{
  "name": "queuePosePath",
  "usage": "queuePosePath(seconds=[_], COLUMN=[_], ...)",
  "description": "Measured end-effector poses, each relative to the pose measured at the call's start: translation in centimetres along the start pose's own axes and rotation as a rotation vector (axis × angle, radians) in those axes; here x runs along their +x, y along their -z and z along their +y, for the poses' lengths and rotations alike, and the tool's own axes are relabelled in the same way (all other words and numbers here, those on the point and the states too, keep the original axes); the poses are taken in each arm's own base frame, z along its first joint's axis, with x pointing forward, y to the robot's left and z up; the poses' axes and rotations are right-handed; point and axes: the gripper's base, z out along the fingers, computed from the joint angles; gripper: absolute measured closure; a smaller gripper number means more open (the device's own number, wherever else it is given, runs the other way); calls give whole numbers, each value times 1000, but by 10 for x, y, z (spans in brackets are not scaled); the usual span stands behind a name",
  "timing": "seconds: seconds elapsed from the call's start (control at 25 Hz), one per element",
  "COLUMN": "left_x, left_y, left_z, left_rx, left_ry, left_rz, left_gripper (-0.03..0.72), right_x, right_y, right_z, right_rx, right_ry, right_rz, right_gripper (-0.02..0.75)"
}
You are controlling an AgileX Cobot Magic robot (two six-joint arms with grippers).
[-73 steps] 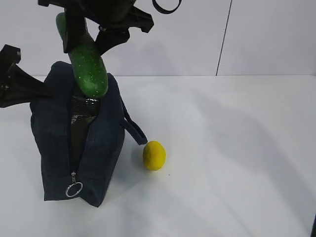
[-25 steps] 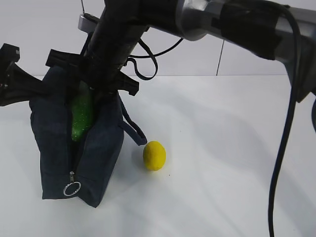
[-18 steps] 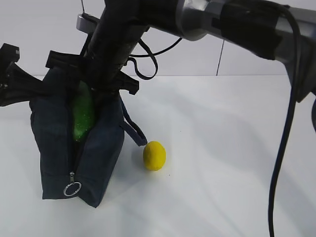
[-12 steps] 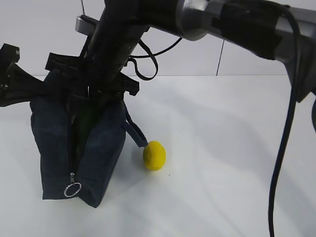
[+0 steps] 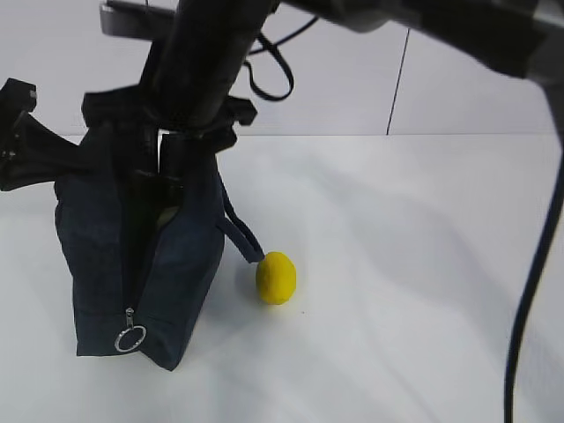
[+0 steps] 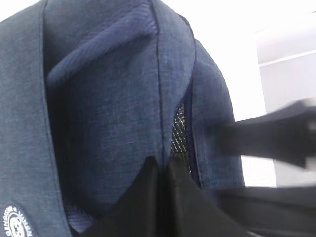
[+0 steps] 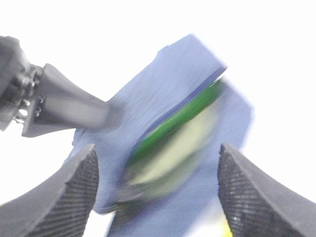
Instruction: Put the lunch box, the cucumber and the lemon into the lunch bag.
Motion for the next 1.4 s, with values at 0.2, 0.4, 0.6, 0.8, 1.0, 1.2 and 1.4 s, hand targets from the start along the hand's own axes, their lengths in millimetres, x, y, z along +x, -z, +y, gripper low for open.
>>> queuePosePath(seconds=[0.2,0.4,0.6,0.8,1.0,1.2,1.4], left_x=[0,0,0,1,2,2,2], left_y=[0,0,0,0,0,0,0], left_z=[0,0,0,-1,-2,-2,-2], left_rx=[0,0,1,12,18,21,24], left_ry=[-2,-2,-2,-2,-2,-2,-2], left_rz=[0,0,2,14,20,24,27], left_gripper=[692,692,692,692,692,692,692], right_x=[-10,-11,-13,-16,-17,-11,13], right_y=[71,113,118,123,126,118,101], right_z=[17,18,4,-12,-18,-13,-18], right_rx=[32,173,347,551,611,481,421], right_ry=[197,424,539,580,583,531,514], right_rz=[-175,-267,-248,-224,-221,-208,-82], right_gripper=[168,168,167,167,167,164,164])
